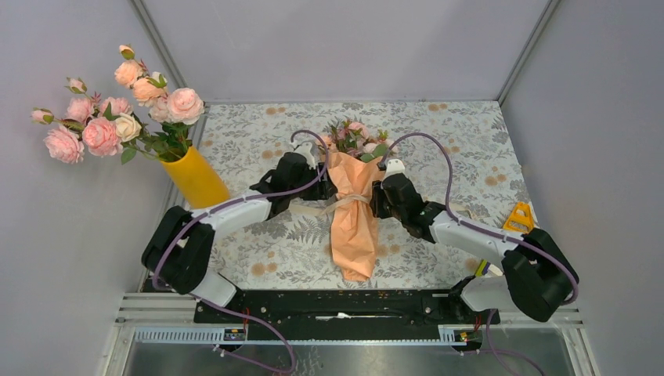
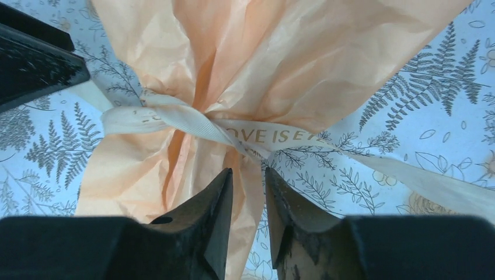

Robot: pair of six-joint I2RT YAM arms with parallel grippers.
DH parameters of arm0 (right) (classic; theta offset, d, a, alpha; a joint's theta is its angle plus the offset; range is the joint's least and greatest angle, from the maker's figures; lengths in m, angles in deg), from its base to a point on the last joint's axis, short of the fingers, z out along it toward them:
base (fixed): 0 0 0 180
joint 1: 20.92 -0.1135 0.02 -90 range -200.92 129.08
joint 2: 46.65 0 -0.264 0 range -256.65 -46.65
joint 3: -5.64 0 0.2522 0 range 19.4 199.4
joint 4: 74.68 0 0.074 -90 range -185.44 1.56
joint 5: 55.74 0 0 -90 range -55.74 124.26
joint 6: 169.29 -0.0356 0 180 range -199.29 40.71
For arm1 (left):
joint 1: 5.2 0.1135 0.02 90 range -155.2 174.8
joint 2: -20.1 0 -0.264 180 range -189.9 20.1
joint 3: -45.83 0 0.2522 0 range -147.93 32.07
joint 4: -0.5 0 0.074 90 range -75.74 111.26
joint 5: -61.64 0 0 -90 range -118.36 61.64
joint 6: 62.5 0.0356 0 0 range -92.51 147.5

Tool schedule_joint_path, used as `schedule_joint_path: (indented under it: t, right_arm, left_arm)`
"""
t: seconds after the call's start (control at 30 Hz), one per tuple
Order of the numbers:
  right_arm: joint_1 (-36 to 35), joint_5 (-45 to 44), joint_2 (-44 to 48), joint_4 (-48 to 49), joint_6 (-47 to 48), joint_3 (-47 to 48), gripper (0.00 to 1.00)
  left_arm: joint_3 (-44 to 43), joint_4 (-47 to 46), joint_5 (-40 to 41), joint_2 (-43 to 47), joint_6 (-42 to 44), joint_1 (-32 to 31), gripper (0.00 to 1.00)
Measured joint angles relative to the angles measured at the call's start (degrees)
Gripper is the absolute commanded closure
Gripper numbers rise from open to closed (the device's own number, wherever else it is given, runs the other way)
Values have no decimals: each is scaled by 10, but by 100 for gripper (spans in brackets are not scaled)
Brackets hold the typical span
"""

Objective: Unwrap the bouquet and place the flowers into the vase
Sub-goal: Untie the ribbon from the wrapping paper.

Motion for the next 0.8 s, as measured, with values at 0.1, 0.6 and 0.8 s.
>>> schedule_joint_path:
  t: [0.1, 0.6, 0.8]
  right_arm:
    - [0, 3, 35, -20, 1, -3, 55]
    - [58, 115, 41, -46, 7, -5, 51]
    - [112, 184, 23, -24, 8, -17, 52]
  left_arm:
    - [0, 19, 13, 42, 11, 0, 33]
    - [-90, 224, -50, 137, 83, 1, 29]
    - [-234, 344, -103, 137, 160, 11, 28]
